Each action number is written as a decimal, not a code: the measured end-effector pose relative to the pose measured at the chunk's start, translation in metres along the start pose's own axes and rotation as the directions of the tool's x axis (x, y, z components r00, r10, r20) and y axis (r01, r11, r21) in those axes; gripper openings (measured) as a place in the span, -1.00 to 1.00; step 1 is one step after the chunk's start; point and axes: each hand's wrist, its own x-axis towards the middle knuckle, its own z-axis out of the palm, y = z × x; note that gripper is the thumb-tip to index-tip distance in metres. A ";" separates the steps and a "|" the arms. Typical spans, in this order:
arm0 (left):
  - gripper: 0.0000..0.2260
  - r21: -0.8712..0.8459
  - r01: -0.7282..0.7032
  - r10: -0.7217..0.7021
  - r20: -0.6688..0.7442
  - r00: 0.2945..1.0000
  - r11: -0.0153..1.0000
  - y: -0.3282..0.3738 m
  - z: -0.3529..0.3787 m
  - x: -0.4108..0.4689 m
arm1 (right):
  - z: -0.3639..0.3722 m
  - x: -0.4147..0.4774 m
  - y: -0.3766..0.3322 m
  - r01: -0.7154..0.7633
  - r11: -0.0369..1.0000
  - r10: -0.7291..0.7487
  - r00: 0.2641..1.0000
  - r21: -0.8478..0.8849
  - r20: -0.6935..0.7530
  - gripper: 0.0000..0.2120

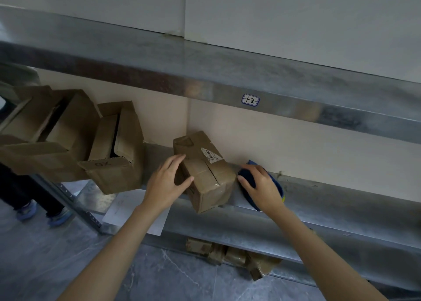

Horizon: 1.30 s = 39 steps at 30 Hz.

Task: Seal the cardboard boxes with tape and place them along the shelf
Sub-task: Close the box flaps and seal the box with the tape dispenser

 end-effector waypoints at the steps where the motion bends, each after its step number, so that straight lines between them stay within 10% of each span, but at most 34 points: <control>1: -0.42 0.061 0.007 -0.006 -0.020 1.000 0.998 0.000 -0.002 -0.002 | -0.001 0.000 0.008 -0.017 0.997 0.017 1.000 -0.080 -0.002 -0.60; 7: -0.45 0.306 0.056 -0.044 -0.047 0.998 0.950 -0.003 -0.005 -0.010 | 0.002 -0.006 0.043 -0.241 0.887 0.293 0.953 -0.394 0.077 -0.41; 27: -0.44 0.328 0.086 -0.103 0.034 0.994 0.941 0.003 -0.001 -0.013 | 0.004 0.019 0.067 -0.300 0.950 0.306 0.855 -0.083 0.418 -0.15; 39: -0.48 0.251 0.086 -0.080 -0.034 0.996 0.964 0.005 -0.009 -0.010 | -0.012 0.017 0.046 -0.284 0.951 0.310 0.877 -0.125 0.368 -0.12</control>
